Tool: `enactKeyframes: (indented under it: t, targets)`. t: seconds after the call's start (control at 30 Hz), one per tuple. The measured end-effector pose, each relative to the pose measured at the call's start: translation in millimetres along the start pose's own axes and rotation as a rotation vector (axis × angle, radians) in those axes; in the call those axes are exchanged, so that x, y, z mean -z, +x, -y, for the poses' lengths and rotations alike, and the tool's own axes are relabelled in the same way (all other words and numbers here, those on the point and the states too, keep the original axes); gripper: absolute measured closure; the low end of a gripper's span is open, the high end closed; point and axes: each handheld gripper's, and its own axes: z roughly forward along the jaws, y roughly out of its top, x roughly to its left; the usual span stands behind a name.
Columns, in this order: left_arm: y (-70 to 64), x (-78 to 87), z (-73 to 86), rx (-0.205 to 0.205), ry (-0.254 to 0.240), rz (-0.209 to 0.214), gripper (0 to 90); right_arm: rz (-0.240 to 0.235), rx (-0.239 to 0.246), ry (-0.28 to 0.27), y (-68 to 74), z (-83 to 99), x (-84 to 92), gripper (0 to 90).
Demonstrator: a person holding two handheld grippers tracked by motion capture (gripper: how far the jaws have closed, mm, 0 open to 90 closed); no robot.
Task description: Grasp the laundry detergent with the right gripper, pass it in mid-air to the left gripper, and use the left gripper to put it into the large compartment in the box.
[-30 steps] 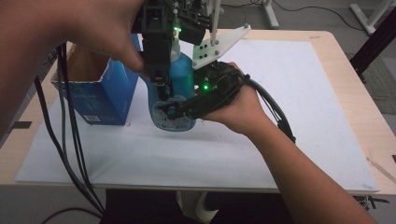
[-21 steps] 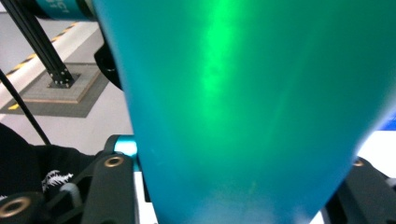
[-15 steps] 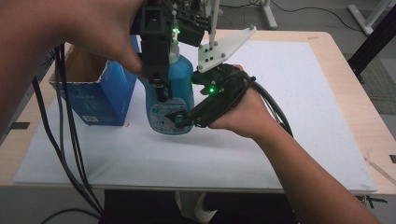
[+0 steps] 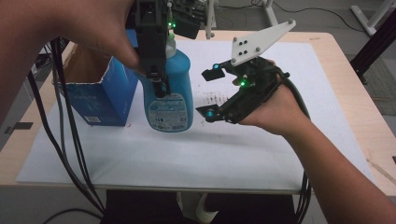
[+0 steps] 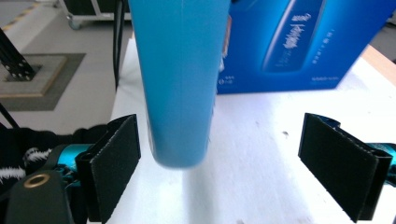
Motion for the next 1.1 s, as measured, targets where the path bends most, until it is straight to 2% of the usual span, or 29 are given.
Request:
enactKeyframes:
  t: [0.03,0.07,0.17,0.27,0.4,0.53,0.7,0.8,0.97,1.03,1.1]
  targets:
    - [0.4,0.7,0.5,0.006,0.0,0.002,38.7,0.019,0.002,0.012,-0.4,0.3,2.9,3.8]
    - [0.9,1.6,0.9,0.01,-0.001,0.0,38.7,0.045,0.004,0.024,-0.8,0.5,4.6,1.2]
    - [2.8,5.7,2.4,0.03,-0.004,0.001,38.7,0.061,0.01,0.061,-2.9,0.6,16.5,0.9]
    - [5.1,12.3,4.8,0.069,-0.013,0.004,38.6,0.076,0.023,0.102,-4.9,-1.2,26.8,0.7]
    - [10.0,27.1,11.0,0.177,-0.049,0.016,38.6,0.084,0.055,0.194,-6.4,-5.0,40.7,0.7]
    - [16.2,44.2,20.8,0.296,-0.101,0.02,38.6,0.093,0.085,0.31,-7.4,-9.2,51.6,0.7]
    - [21.9,65.6,34.8,0.455,-0.118,-0.013,38.5,0.089,0.111,0.443,-9.6,-16.5,64.6,0.7]
    - [26.8,77.1,45.1,0.539,-0.126,-0.032,38.4,0.097,0.124,0.488,-12.1,-20.7,73.4,0.7]
    - [37.6,91.5,68.5,0.691,-0.144,-0.023,38.4,0.107,0.132,0.549,-15.7,-25.1,86.6,0.8]
    - [39.9,96.1,76.5,0.736,-0.151,-0.028,38.4,0.11,0.138,0.581,-17.5,-25.2,91.7,0.8]
    - [41.7,101.8,86.1,0.808,-0.164,-0.044,38.4,0.111,0.133,0.596,-19.9,-25.4,96.7,0.8]
